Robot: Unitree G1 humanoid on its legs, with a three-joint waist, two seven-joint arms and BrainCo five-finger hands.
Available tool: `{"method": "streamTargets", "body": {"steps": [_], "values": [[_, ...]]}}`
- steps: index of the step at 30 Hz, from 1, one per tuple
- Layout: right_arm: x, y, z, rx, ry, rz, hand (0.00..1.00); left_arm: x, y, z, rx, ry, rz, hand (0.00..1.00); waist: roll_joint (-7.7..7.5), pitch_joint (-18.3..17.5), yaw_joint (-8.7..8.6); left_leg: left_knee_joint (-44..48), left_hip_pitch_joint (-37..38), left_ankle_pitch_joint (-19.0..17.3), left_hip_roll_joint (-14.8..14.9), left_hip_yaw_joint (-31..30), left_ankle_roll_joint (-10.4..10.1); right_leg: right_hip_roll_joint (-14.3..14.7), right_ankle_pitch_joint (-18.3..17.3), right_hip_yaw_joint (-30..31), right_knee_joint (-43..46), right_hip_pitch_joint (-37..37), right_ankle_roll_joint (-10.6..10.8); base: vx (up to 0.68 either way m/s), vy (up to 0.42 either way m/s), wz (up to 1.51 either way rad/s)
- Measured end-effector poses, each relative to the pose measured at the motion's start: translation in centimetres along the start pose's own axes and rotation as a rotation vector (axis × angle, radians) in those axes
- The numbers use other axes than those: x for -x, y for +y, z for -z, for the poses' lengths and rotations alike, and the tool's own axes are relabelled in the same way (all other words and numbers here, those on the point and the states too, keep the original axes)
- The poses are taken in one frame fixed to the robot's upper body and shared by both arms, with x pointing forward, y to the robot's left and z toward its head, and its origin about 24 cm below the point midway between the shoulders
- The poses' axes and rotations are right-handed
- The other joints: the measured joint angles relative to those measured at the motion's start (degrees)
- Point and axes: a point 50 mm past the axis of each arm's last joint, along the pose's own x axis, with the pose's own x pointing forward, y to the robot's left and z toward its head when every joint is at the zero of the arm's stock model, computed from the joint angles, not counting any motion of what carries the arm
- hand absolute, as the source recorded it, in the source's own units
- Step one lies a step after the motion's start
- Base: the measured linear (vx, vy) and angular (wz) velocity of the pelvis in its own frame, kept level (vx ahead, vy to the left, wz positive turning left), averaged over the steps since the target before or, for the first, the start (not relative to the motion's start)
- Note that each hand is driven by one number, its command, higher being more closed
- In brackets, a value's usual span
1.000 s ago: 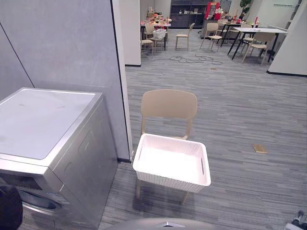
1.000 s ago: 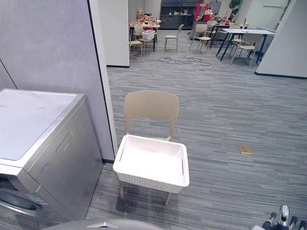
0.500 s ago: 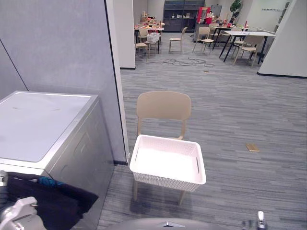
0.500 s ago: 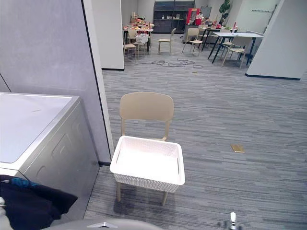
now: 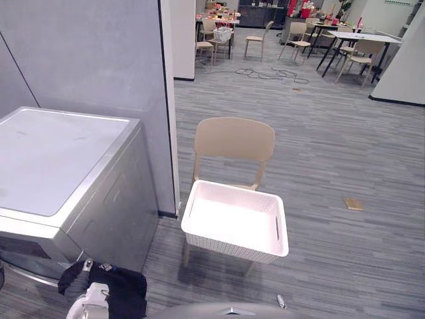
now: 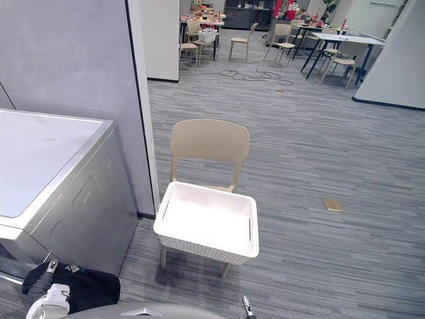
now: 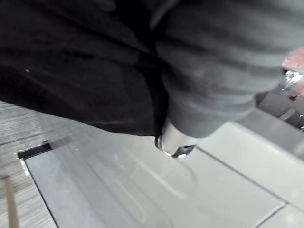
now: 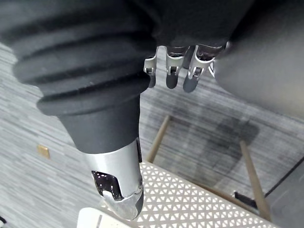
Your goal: Pick up the laundry basket with both hands and put the clothes into the washing machine.
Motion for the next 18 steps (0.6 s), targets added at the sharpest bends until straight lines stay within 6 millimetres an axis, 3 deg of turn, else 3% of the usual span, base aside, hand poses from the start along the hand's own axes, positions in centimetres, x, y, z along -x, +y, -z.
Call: {"method": "streamTargets", "body": {"steps": [4, 10, 12, 15, 17, 18], "values": [[-0.1, -0.1, 0.3, 0.114, 0.028, -0.008, 0.0, 0.3, 0.0, 1.5, -0.03, 0.073, 0.025, 1.0, -0.45, 0.3, -0.14, 0.0, 0.7, -0.5, -0.1, -0.8, -0.4, 0.0, -0.4, -0.5, -0.2, 1.1, -0.4, 0.07, -0.001, 0.06], [-0.3, 0.5, 0.4, 0.202, 0.037, -0.029, 0.0, 0.6, -0.4, 1.6, -0.023, 0.076, 0.056, 1.0, -0.45, 1.9, 0.4, 2.9, 0.4, -1.2, 1.2, -2.7, -0.7, 0.9, -1.6, -2.5, 1.1, 3.2, -0.5, 0.08, -0.037, 0.18], [-0.6, 1.6, 0.2, 0.238, 0.033, -0.059, 0.0, 0.5, -1.9, 0.6, -0.006, 0.036, 0.134, 1.0, -0.52, 3.8, 0.51, 9.9, -3.7, -3.6, 2.4, -6.0, -0.9, 1.0, -3.4, -5.8, 3.9, 3.0, -0.7, 0.01, -0.08, 0.65], [-0.9, 2.6, -0.4, 0.321, 0.025, -0.09, 0.0, 0.6, -3.8, -0.2, 0.004, 0.005, 0.212, 1.0, 0.1, 5.1, 0.8, 12.2, -6.7, -3.6, 2.4, -9.5, -0.9, 0.3, -6.2, -9.0, 9.1, 0.8, -0.9, -0.1, -0.066, 0.74], [-1.3, 4.5, -1.2, 0.352, -0.013, -0.125, 0.0, 0.8, -5.9, -0.8, 0.021, -0.024, 0.294, 1.0, 1.08, 5.7, 0.91, 12.6, -11.0, -4.7, 2.1, -11.7, -0.8, -1.6, -9.1, -12.5, 15.1, -2.4, -1.4, -0.17, -0.023, 0.85], [-1.4, 5.0, -1.2, 0.349, -0.017, -0.129, 0.0, 0.8, -6.6, -1.0, 0.03, -0.031, 0.319, 1.0, -0.65, 5.7, 1.0, 13.2, -11.5, -6.2, 2.4, -9.0, 0.8, -3.6, -8.9, -14.2, 15.0, -3.1, -1.7, -0.09, 0.037, 0.81]]}}
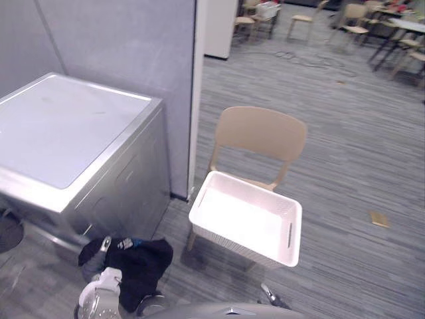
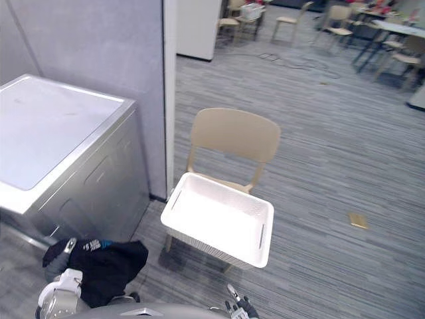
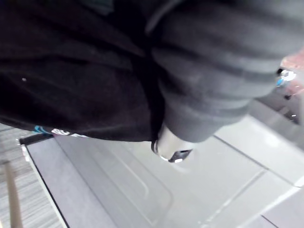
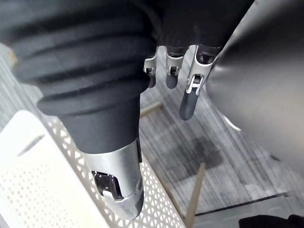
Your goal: Pick up the laundry basket with both hands and put the clothes into the washing machine.
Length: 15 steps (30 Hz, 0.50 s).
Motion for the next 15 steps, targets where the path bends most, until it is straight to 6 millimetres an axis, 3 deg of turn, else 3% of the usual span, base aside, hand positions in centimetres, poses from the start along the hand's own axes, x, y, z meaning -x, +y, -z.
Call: {"method": "streamTargets", "body": {"steps": [1, 2, 3, 5, 6, 7, 8, 9, 10, 11, 12, 15], "values": [[-0.1, 0.5, -0.4, 0.0, -0.014, -0.011, 0.0, -0.4, -1.0, -0.2, -0.004, -0.005, 0.04, 1.0, 0.04, 0.9, -0.06, 6.8, -2.3, -1.8, 0.8, 2.3, 3.1, -1.4, 0.0, -1.4, 0.4, 0.0, -0.2, -0.05, 0.046, 0.89], [-0.2, 0.5, -0.8, 0.001, -0.031, -0.012, 0.0, -0.4, -1.9, 0.0, -0.005, 0.002, 0.077, 1.0, 1.13, 1.1, -0.06, 16.2, -4.3, -3.5, 3.3, 3.9, 3.5, -2.1, 0.6, -3.5, 0.5, 0.0, 0.0, -0.06, 0.045, 0.65], [-0.2, 0.4, -1.1, -0.004, -0.039, -0.008, 0.0, -0.3, -2.3, 0.2, -0.004, 0.007, 0.092, 1.0, 1.8, 1.0, -0.14, 19.5, -4.3, -4.4, 4.8, 4.3, 3.1, -2.3, 0.9, -4.3, 0.5, 0.2, 0.1, -0.07, 0.079, 0.67], [0.0, -1.0, -1.3, -0.039, -0.047, 0.037, 0.0, -0.4, -3.6, 0.5, -0.006, 0.02, 0.15, 1.0, 3.53, 0.0, -1.24, 23.6, -1.6, -5.8, 12.1, 4.6, 2.3, -2.7, 2.8, -8.0, -1.3, 2.5, 1.2, -0.01, 0.205, 0.82], [0.1, -1.4, -1.3, -0.052, -0.05, 0.052, 0.0, -0.5, -4.1, 0.6, -0.004, 0.024, 0.171, 1.0, 3.68, -0.1, -1.53, 23.0, -0.9, -5.2, 13.6, 4.2, 2.2, -3.0, 3.3, -8.9, -1.5, 2.9, 1.5, 0.07, 0.259, 1.06], [0.3, -2.2, -1.5, -0.084, -0.066, 0.081, 0.0, -0.7, -5.0, 1.0, 0.002, 0.033, 0.203, 1.0, 4.28, -0.7, -2.13, 17.6, 1.2, -1.4, 14.4, 2.7, 0.6, -3.7, 4.4, -11.1, -1.3, 3.2, 2.7, 0.1, 0.343, 1.01], [0.1, -2.6, -1.9, -0.104, -0.071, 0.104, 0.0, -1.0, -5.6, 1.4, 0.013, 0.046, 0.214, 1.0, 3.85, -0.3, -3.0, 14.3, 2.0, -2.7, 11.6, 2.0, -0.6, -5.0, 6.5, -12.7, -1.1, 2.6, 0.9, 0.1, 0.343, 0.93], [0.1, -2.6, -1.8, -0.111, -0.065, 0.105, 0.0, -1.2, -5.6, 1.4, 0.016, 0.046, 0.206, 1.0, 4.04, 0.0, -3.24, 14.1, 1.4, -2.8, 11.3, 1.3, -0.6, -4.3, 5.3, -11.8, -1.6, 2.1, 1.9, 0.0, 0.287, 0.54], [0.0, -2.4, -1.2, -0.114, -0.039, 0.106, 0.0, -1.4, -5.2, 1.3, 0.026, 0.042, 0.185, 1.0, 3.88, -0.1, -3.12, 14.4, 0.8, -2.7, 11.8, 0.1, -0.6, -0.8, 4.7, -9.9, -5.2, 2.0, 3.0, -0.1, 0.066, 0.29], [0.2, -2.5, -0.1, -0.114, 0.001, 0.116, 0.0, -1.6, -4.8, 1.2, 0.029, 0.044, 0.171, 1.0, 2.31, -0.5, -3.01, 14.8, 0.7, -3.2, 11.0, -1.5, -1.8, 2.7, 8.0, -8.9, -9.2, 2.7, 0.2, -0.1, 0.046, 0.32], [0.5, -3.6, 0.4, -0.114, 0.015, 0.151, 0.0, -1.5, -4.9, 1.6, 0.037, 0.063, 0.173, 1.0, 3.17, -0.9, -2.95, 14.8, 1.1, -5.9, 11.0, -3.3, -5.1, 2.6, 9.6, -10.7, -10.1, 4.5, 1.0, -0.04, 0.043, 0.35], [0.7, -4.6, -0.1, -0.111, 0.007, 0.183, 0.0, -1.3, -6.2, 2.2, 0.036, 0.091, 0.238, 1.0, 4.68, -1.6, -3.12, 13.8, 0.7, -11.1, 9.4, -3.4, -8.1, 1.0, 10.5, -12.1, -9.6, 4.0, 2.4, -0.01, 0.322, 0.41]]}}
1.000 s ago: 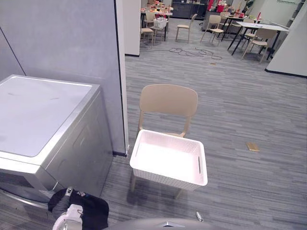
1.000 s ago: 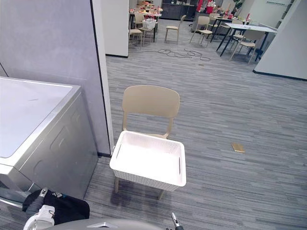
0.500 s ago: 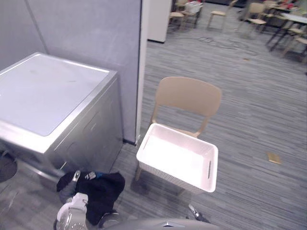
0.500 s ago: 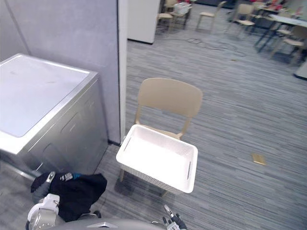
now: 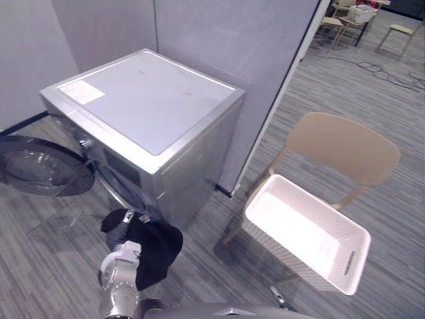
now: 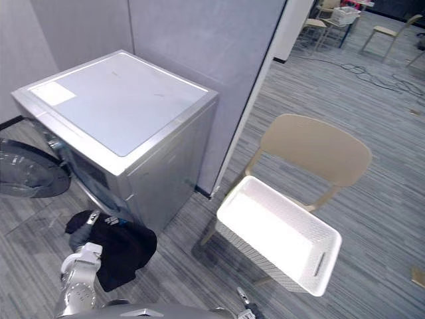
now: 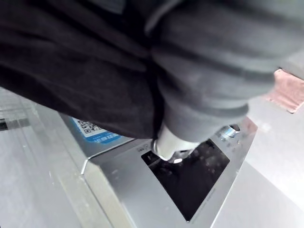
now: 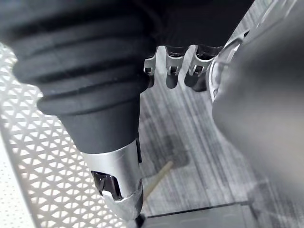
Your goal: Pick up the laundry basket with both hands and put the clothes into the washing machine.
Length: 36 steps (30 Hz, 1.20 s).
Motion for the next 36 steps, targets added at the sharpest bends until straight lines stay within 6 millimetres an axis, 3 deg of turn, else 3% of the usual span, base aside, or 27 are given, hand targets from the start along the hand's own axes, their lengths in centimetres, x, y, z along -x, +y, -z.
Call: {"method": "streamTargets", "body": {"steps": [2, 5, 6, 7, 8, 9, 10, 11, 12, 13, 14, 15, 17, 18, 19, 20, 23, 26, 28, 29, 30, 31, 32, 33, 34, 36], "values": [[0.0, -0.3, -0.2, -0.005, -0.009, 0.012, 0.0, -0.1, -0.3, 0.0, 0.0, 0.001, 0.014, 1.0, -0.77, -0.1, 0.24, -1.3, -1.0, 0.3, -3.9, 0.0, 0.9, -3.5, 1.8, -0.2, 0.0, -1.1, 0.9, -0.06, 0.28, 0.34], [0.0, -0.8, -0.9, -0.002, -0.028, 0.028, 0.0, -0.1, -0.7, 0.0, -0.017, 0.007, 0.045, 1.0, -0.73, -0.3, 0.91, -1.2, -4.6, 0.3, -9.2, -0.9, 3.5, -8.7, 4.0, -1.2, 1.4, -2.8, 0.0, -0.15, 0.335, 0.5], [0.0, -1.1, -1.5, -0.012, -0.045, 0.038, 0.0, -0.1, -1.2, 0.2, -0.028, 0.02, 0.072, 1.0, -0.76, -0.4, 0.9, -1.8, -6.0, 0.3, -11.9, -1.9, 5.4, -11.9, 4.8, -2.4, 4.3, -3.8, -1.5, -0.09, 0.203, 0.7], [0.0, -1.2, -1.7, -0.023, -0.059, 0.044, 0.0, 0.0, -1.3, 0.5, -0.03, 0.03, 0.079, 1.0, -0.75, -0.4, 0.93, -2.6, -5.8, 0.6, -12.8, -2.4, 5.9, -13.0, 5.8, -2.6, 5.4, -4.1, -3.0, -0.07, 0.233, 0.91], [0.1, -1.7, -1.8, -0.036, -0.07, 0.064, 0.0, 0.3, -1.6, 1.1, -0.038, 0.058, 0.097, 1.0, -0.57, -0.5, 0.86, -4.5, -5.1, 1.8, -14.1, -3.6, 6.8, -14.7, 8.3, -2.9, 7.8, -4.1, -7.1, 0.0, 0.233, 0.64], [0.2, -1.9, -1.9, -0.036, -0.078, 0.065, 0.0, 0.4, -1.7, 1.3, -0.043, 0.068, 0.106, 1.0, -0.55, -0.5, 0.86, -5.4, -4.4, 2.4, -14.6, -4.2, 7.4, -15.5, 9.8, -2.5, 9.3, -4.0, -9.3, 0.08, 0.281, 0.72], [0.4, -2.0, -2.0, -0.038, -0.092, 0.057, 0.0, 0.6, -2.0, 1.8, -0.053, 0.091, 0.127, 1.0, -0.48, -0.4, 1.13, -6.8, -2.2, 3.4, -14.8, -5.1, 8.2, -16.0, 13.7, 1.3, 12.4, -4.8, -14.7, 0.11, 0.232, 0.45], [0.4, -1.5, -1.8, -0.046, -0.096, 0.04, 0.0, 0.7, -1.9, 1.9, -0.058, 0.099, 0.127, 1.0, 0.17, 0.0, 1.2, -7.2, -1.1, 3.9, -14.5, -6.4, 9.0, -15.1, 13.3, 6.9, 16.0, -6.7, -15.0, 0.14, 0.193, 0.36], [0.4, -0.7, -1.3, -0.063, -0.09, 0.009, 0.0, 0.7, -1.8, 1.7, -0.077, 0.098, 0.131, 1.0, -0.49, -0.2, 1.1, -7.4, -0.1, 3.9, -13.6, -7.7, 9.5, -11.3, 4.0, 14.1, 22.2, -9.4, -12.1, 0.12, 0.13, 0.25], [0.5, 0.4, 0.1, -0.088, -0.063, -0.03, 0.0, 0.6, -1.9, 1.7, -0.091, 0.099, 0.141, 1.0, -1.58, -0.4, 0.96, -8.3, 1.0, 3.9, -13.0, -8.4, 9.8, -6.6, -4.5, 18.9, 28.4, -12.5, -11.1, 0.1, 0.104, 0.26], [0.6, 0.9, 0.7, -0.096, -0.051, -0.049, 0.0, 0.7, -2.0, 1.8, -0.093, 0.104, 0.145, 1.0, -2.23, -0.5, 0.61, -9.0, 1.5, 4.0, -13.0, -8.8, 10.0, -4.4, -7.9, 20.3, 31.1, -13.9, -10.5, 0.07, 0.043, 0.37], [0.7, 1.4, 1.2, -0.105, -0.044, -0.067, 0.0, 0.8, -2.5, 2.4, -0.1, 0.125, 0.164, 1.0, -2.91, -0.4, -0.24, -9.7, 2.2, 4.0, -13.1, -9.3, 10.3, -0.4, -12.7, 21.4, 34.9, -16.3, -10.1, 0.04, -0.007, 0.3], [0.7, 1.9, 1.1, -0.115, -0.039, -0.091, 0.0, 1.1, -3.3, 3.4, -0.089, 0.159, 0.189, 1.0, -3.21, -0.3, -0.52, -10.2, 2.7, 3.4, -13.4, -9.1, 10.3, 5.2, -16.5, 20.0, 33.7, -18.6, -7.8, 0.04, -0.057, 0.3], [0.8, 1.8, 1.2, -0.115, -0.037, -0.094, 0.0, 1.2, -3.5, 3.6, -0.081, 0.162, 0.192, 1.0, -3.37, -0.3, -0.86, -10.0, 2.6, 3.0, -13.5, -8.9, 10.2, 6.8, -16.8, 20.1, 30.5, -18.4, -7.1, 0.07, -0.117, 0.5], [0.9, 1.8, 1.6, -0.112, -0.026, -0.094, 0.0, 1.2, -3.9, 3.8, -0.076, 0.163, 0.198, 1.0, -4.28, -0.6, -1.57, -8.8, 1.9, 2.2, -13.5, -7.5, 9.5, 8.7, -14.9, 21.5, 21.2, -17.1, -6.7, 0.12, -0.184, 0.57], [1.0, 1.9, 2.1, -0.116, -0.012, -0.093, 0.0, 1.0, -4.2, 4.2, -0.079, 0.177, 0.199, 1.0, -5.14, -0.9, -1.72, -6.9, 1.3, 1.4, -12.9, -5.3, 7.9, 9.5, -13.2, 22.2, 16.4, -15.7, -9.1, 0.14, -0.199, 0.41], [1.0, 2.4, 1.0, -0.137, -0.056, -0.106, 0.0, 0.9, -4.4, 4.6, -0.087, 0.196, 0.193, 1.0, -3.15, -1.3, -1.57, -8.7, 3.1, 1.9, -9.8, -1.3, 6.0, 12.5, -12.1, 21.8, 12.2, -12.8, -9.2, 0.23, -0.138, -0.06], [0.8, 3.2, 0.8, -0.137, -0.064, -0.111, 0.0, 0.7, -4.7, 4.5, -0.09, 0.194, 0.202, 1.0, -2.94, -1.5, -1.28, -10.0, 8.8, 2.4, -8.4, 3.0, 5.6, 13.9, -12.2, 23.6, 10.8, -8.2, -9.2, 0.17, -0.042, -0.16], [0.8, 3.5, 0.8, -0.139, -0.065, -0.118, 0.0, 0.7, -4.7, 4.5, -0.089, 0.193, 0.202, 1.0, -2.93, -1.5, -1.06, -2.9, 7.1, 1.3, -8.2, 4.0, 5.7, 14.0, -12.5, 25.1, 9.8, -6.4, -8.9, 0.11, 0.026, -0.16], [0.8, 3.5, 0.7, -0.138, -0.068, -0.12, 0.0, 0.7, -4.7, 4.5, -0.09, 0.193, 0.204, 1.0, -2.59, -1.2, -1.23, 8.4, 2.4, 0.2, -7.3, 4.0, 5.0, 14.0, -13.5, 25.5, 8.6, -5.2, -9.2, 0.05, 0.052, -0.04], [0.7, 3.2, 0.1, -0.128, -0.084, -0.116, 0.0, 0.7, -4.8, 4.5, -0.089, 0.194, 0.209, 1.0, -1.03, 0.0, -1.32, 22.0, -3.0, 1.4, -5.1, 2.9, 4.3, 14.7, -14.4, 25.4, 9.4, -4.0, -9.3, 0.02, 0.103, -0.1], [0.7, 3.0, -0.1, -0.124, -0.09, -0.11, 0.0, 0.8, -4.8, 4.5, -0.089, 0.195, 0.207, 1.0, -0.3, 0.5, -1.16, 27.1, -5.0, 3.1, -4.2, 2.2, 3.8, 15.1, -15.1, 25.7, 10.1, -3.5, -9.3, 0.0, 0.127, -0.38], [0.7, 2.6, -0.3, -0.117, -0.093, -0.099, 0.0, 0.9, -4.2, 4.5, -0.086, 0.196, 0.187, 1.0, -0.22, 1.1, -0.44, 34.6, -7.3, 7.8, -3.1, 1.4, 3.6, 15.4, -16.6, 27.7, 11.4, -2.3, -9.8, 0.05, 0.158, -0.54], [0.7, 2.7, -0.3, -0.116, -0.094, -0.102, 0.0, 1.1, -3.9, 4.5, -0.084, 0.194, 0.173, 1.0, -0.21, 1.2, -0.06, 37.0, -8.1, 8.7, -2.8, 1.6, 5.0, 15.2, -17.0, 28.9, 11.6, -1.8, -9.9, 0.1, 0.171, -0.78], [0.8, 2.5, -0.3, -0.126, -0.095, -0.096, 0.0, 1.3, -3.5, 4.4, -0.079, 0.19, 0.158, 1.0, -0.09, 1.0, 0.14, 38.7, -9.1, 6.4, -2.0, 1.7, 7.7, 15.0, -17.4, 30.4, 11.8, -1.3, -9.6, 0.14, 0.219, -0.77], [0.7, 2.6, -0.1, -0.125, -0.085, -0.09, 0.0, 1.4, -3.1, 4.2, -0.076, 0.181, 0.141, 1.0, -0.93, 0.9, -0.11, 34.5, -10.9, 2.3, -0.1, 1.4, 9.7, 14.1, -17.8, 33.7, 12.1, -2.3, -9.0, 0.15, 0.225, -0.82]]}}
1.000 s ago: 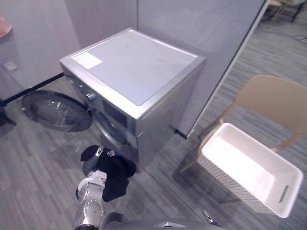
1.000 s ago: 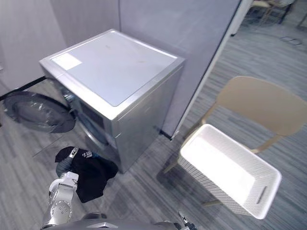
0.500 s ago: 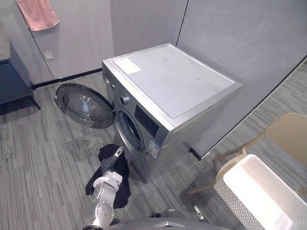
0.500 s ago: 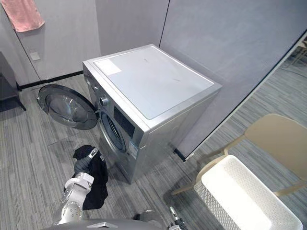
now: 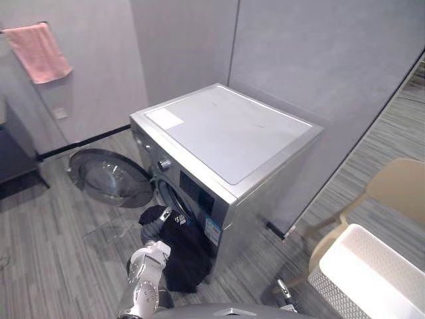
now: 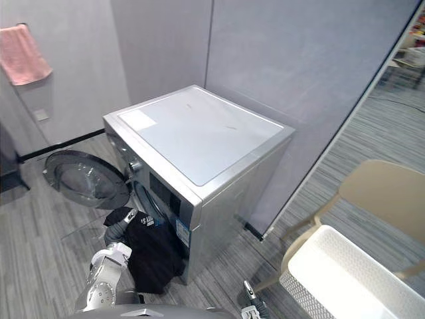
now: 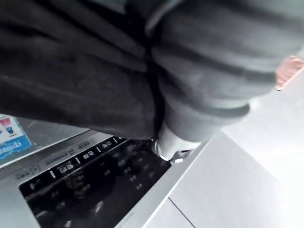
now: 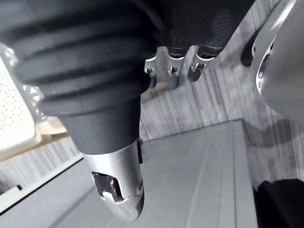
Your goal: Pick up the laundry basket with both hands and put the clothes into the washing machine.
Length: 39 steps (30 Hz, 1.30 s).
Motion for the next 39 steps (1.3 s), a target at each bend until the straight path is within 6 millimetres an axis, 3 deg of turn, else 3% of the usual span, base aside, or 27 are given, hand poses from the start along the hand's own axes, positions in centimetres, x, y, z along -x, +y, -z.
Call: {"method": "streamTargets", "body": {"steps": [2, 3, 4, 5, 6, 7, 8, 9, 10, 11, 13, 14, 15, 16, 17, 18, 20, 22, 23, 25, 27, 29, 32, 34, 36, 39], "values": [[-0.1, 0.2, 0.9, 0.008, 0.037, 0.011, 0.0, 0.5, 1.1, -0.2, 0.001, -0.005, -0.041, 1.0, -2.6, -0.1, -0.11, -12.6, -0.5, -1.9, 0.0, -7.5, 0.6, -2.9, -1.3, 6.6, 2.8, -2.9, 2.2, 0.2, 0.328, -1.07], [-0.1, 0.1, 1.0, 0.01, 0.047, 0.017, 0.0, 0.6, 1.3, -0.1, 0.001, -0.005, -0.048, 1.0, -3.03, -0.2, -0.13, -15.7, -0.5, -1.9, -0.2, -10.5, 0.6, -3.6, -1.8, 8.2, 3.6, -3.9, 3.0, 0.19, 0.412, -1.03], [-0.2, 0.0, 1.1, 0.013, 0.056, 0.025, 0.0, 0.6, 1.5, -0.2, 0.002, -0.007, -0.056, 1.0, -3.18, -0.3, -0.18, -19.9, -0.4, -1.8, -0.3, -15.2, 0.7, -4.6, -2.6, 10.6, 4.8, -5.1, 4.4, 0.21, 0.49, -1.03], [-0.2, -0.6, 1.1, 0.043, 0.066, 0.047, 0.0, 0.6, 1.6, -0.2, 0.003, -0.009, -0.064, 1.0, -3.11, -0.3, -0.76, -25.2, -0.3, -1.4, -0.6, -20.5, 0.7, -6.8, -4.1, 13.7, 6.3, -5.9, 7.5, 0.22, 0.535, -0.94], [-0.2, -1.0, 1.1, 0.057, 0.07, 0.062, 0.0, 0.7, 1.7, -0.1, 0.003, -0.005, -0.067, 1.0, -2.86, -0.5, -0.92, -26.8, -0.1, -0.8, -0.7, -21.0, 0.2, -7.9, -4.7, 14.7, 6.5, -5.8, 9.0, 0.25, 0.64, -0.84], [-0.1, -2.0, 0.7, 0.058, 0.065, 0.091, 0.0, 0.7, 1.9, 0.3, 0.001, 0.013, -0.074, 1.0, -1.76, -1.2, -0.91, -28.9, 1.0, 2.0, -0.8, -20.5, -0.5, -9.1, -5.6, 16.4, 6.4, -5.5, 10.9, 0.26, 0.73, -0.77], [0.0, -3.4, 0.0, 0.059, 0.057, 0.138, 0.0, 0.9, 2.2, 1.0, -0.002, 0.043, -0.088, 1.0, -0.18, -2.5, -0.91, -29.1, 1.7, -0.7, -0.9, -17.9, -10.1, -11.0, -6.6, 18.5, 5.3, -4.5, 12.8, 0.33, 0.893, -0.77], [0.4, -3.9, 1.5, 0.035, 0.106, 0.17, 0.0, 1.0, 3.5, 0.7, -0.03, 0.049, -0.123, 1.0, -2.42, -4.0, -2.03, -26.3, 1.6, -3.8, -5.5, -14.6, -11.0, -16.2, -5.4, 21.5, 2.9, -3.1, 12.5, 0.28, 0.713, -0.43], [0.6, -4.0, 2.5, 0.03, 0.131, 0.178, 0.0, 1.1, 3.9, 0.4, -0.046, 0.046, -0.129, 1.0, -3.55, -5.1, -2.86, -25.8, 0.7, -4.4, -7.0, -14.1, -10.6, -17.7, -2.6, 22.3, 1.5, -2.9, 12.2, 0.26, 0.623, 0.06], [0.8, -4.4, 2.5, -0.005, 0.115, 0.198, 0.0, 0.7, 3.5, -0.1, -0.066, 0.039, -0.103, 1.0, -3.89, -6.2, -3.38, -25.6, -1.4, -4.7, -9.0, -13.6, -9.1, -18.8, 5.8, 23.5, -0.5, -4.6, 10.7, 0.2, 0.559, 0.17], [0.6, -4.4, 2.2, -0.022, 0.11, 0.2, 0.0, 0.4, 3.0, -0.4, -0.088, 0.035, -0.066, 1.0, -3.54, -6.5, -3.3, -27.0, -1.8, -4.3, -9.7, -12.2, -6.9, -19.0, 14.7, 24.0, -1.1, -7.6, 8.6, 0.2, 0.53, -0.12], [0.4, -3.9, 2.0, -0.024, 0.105, 0.185, 0.0, 0.3, 2.8, -0.5, -0.116, 0.041, -0.048, 1.0, -3.65, -6.6, -3.1, -28.9, -1.3, -3.4, -10.6, -10.2, -5.4, -19.9, 20.4, 24.2, -1.0, -10.0, 6.6, 0.19, 0.433, -0.59], [0.2, -3.2, 1.7, -0.018, 0.09, 0.166, 0.0, 0.3, 2.9, -0.5, -0.142, 0.046, -0.042, 1.0, -3.33, -6.7, -2.98, -31.8, 0.0, -2.3, -11.3, -7.0, -3.5, -21.1, 26.4, 21.8, -0.3, -13.4, 1.1, 0.19, 0.459, -0.75], [0.0, -3.0, 1.4, -0.015, 0.083, 0.156, 0.0, 0.3, 3.0, -0.6, -0.147, 0.045, -0.043, 1.0, -3.0, -6.5, -2.83, -33.3, 0.9, -1.7, -11.3, -5.2, -2.6, -21.5, 26.1, 19.2, 1.7, -15.5, -0.3, 0.17, 0.382, -0.97], [-0.1, -2.5, 1.1, -0.012, 0.073, 0.133, 0.0, 0.3, 3.3, -0.8, -0.157, 0.04, -0.056, 1.0, -2.33, -6.1, -2.9, -36.3, 3.4, -0.6, -11.4, -2.7, -1.3, -21.2, 20.1, 12.6, 8.3, -18.8, -0.5, 0.14, 0.289, -0.83], [-0.2, -2.1, 1.2, 0.0, 0.076, 0.119, 0.0, 0.4, 3.4, -0.9, -0.158, 0.038, -0.062, 1.0, -1.92, -5.8, -2.85, -38.0, 5.0, 0.0, -11.4, -1.6, -0.9, -20.8, 16.7, 8.8, 11.0, -19.6, -0.1, 0.12, 0.211, -1.08], [-0.4, -1.2, 0.7, 0.045, 0.062, 0.07, 0.0, 0.4, 3.4, -0.8, -0.16, 0.036, -0.065, 1.0, -0.5, -4.9, -3.04, -43.5, 11.2, 1.3, -11.8, 3.8, 0.5, -15.2, 6.3, -1.4, 17.8, -19.4, 1.2, 0.1, 0.15, -1.16], [-0.4, -0.2, 0.6, 0.08, 0.048, 0.01, 0.0, 0.3, 3.1, -0.6, -0.138, 0.031, -0.066, 1.0, -0.64, -4.9, -3.46, -44.8, 13.5, 1.3, -12.7, 7.9, 0.5, -8.9, 2.0, -3.7, 15.9, -17.6, 2.5, 0.1, 0.108, -1.11], [-0.4, 0.3, 0.3, 0.104, 0.039, -0.023, 0.0, 0.2, 2.6, -0.2, -0.117, 0.036, -0.061, 1.0, -0.98, -5.2, -3.66, -45.5, 14.0, 1.3, -13.6, 9.8, 0.5, -8.6, 0.8, -5.5, 11.3, -15.2, 2.6, 0.05, 0.064, -0.97], [-0.5, 1.2, -0.4, 0.109, 0.013, -0.072, 0.0, -0.4, 1.5, 0.4, -0.09, 0.045, -0.034, 1.0, 0.3, -4.7, -4.22, -48.8, 15.5, 2.2, -13.8, 10.1, 0.4, -7.6, 0.9, -5.8, 4.9, -12.6, 2.6, 0.03, 0.016, -0.37], [-0.5, 1.3, -0.1, 0.106, 0.02, -0.075, 0.0, -0.5, 1.1, 0.7, -0.077, 0.05, -0.03, 1.0, 0.08, -4.2, -4.23, -51.3, 17.2, 4.7, -14.0, 10.1, 0.2, -7.0, 1.9, -5.8, 1.2, -10.6, 2.3, 0.02, -0.029, -0.01], [-0.7, 2.0, -0.2, 0.123, 0.019, -0.096, 0.0, -0.5, 1.0, 0.8, -0.08, 0.056, -0.024, 1.0, 0.67, -4.7, -2.99, -53.9, 17.5, 6.5, -12.8, 10.5, -0.4, -4.6, 5.6, -5.6, -4.9, -9.2, 1.9, -0.06, -0.045, -0.17], [-0.9, 3.6, -0.1, 0.135, 0.021, -0.139, 0.0, -0.6, 0.8, 0.7, -0.084, 0.058, -0.015, 1.0, 0.38, -4.2, -2.56, -56.0, 17.3, 8.3, -12.3, 11.1, -0.4, -3.0, 9.7, -5.5, -11.1, -7.5, 1.6, -0.08, -0.017, -0.09], [-0.9, 3.7, 0.1, 0.134, 0.024, -0.141, 0.0, -0.5, 0.8, 1.3, -0.092, 0.085, -0.011, 1.0, -0.23, -3.6, -2.16, -53.5, 17.2, 8.4, -12.4, 11.2, -0.4, -3.3, 10.8, -5.6, -13.2, -5.3, 1.8, -0.1, 0.005, 0.1], [-0.8, 4.1, 0.2, 0.158, 0.027, -0.165, 0.0, -0.5, 0.3, 1.6, -0.094, 0.101, 0.015, 1.0, -1.32, -0.9, -1.61, -42.0, 14.2, 6.9, -12.1, 11.3, -1.7, -5.3, 9.5, -5.5, -11.9, -3.7, 1.8, -0.14, 0.0, 0.06], [-0.9, 4.2, -1.0, 0.212, 0.0, -0.188, 0.0, 0.1, -0.4, 1.6, -0.062, 0.089, 0.046, 1.0, 0.43, 2.8, -0.24, -20.3, 5.7, 6.6, -9.4, 8.4, -2.9, -6.7, 6.7, -3.9, -6.1, -4.5, 1.7, -0.24, 0.089, -0.24]]}}
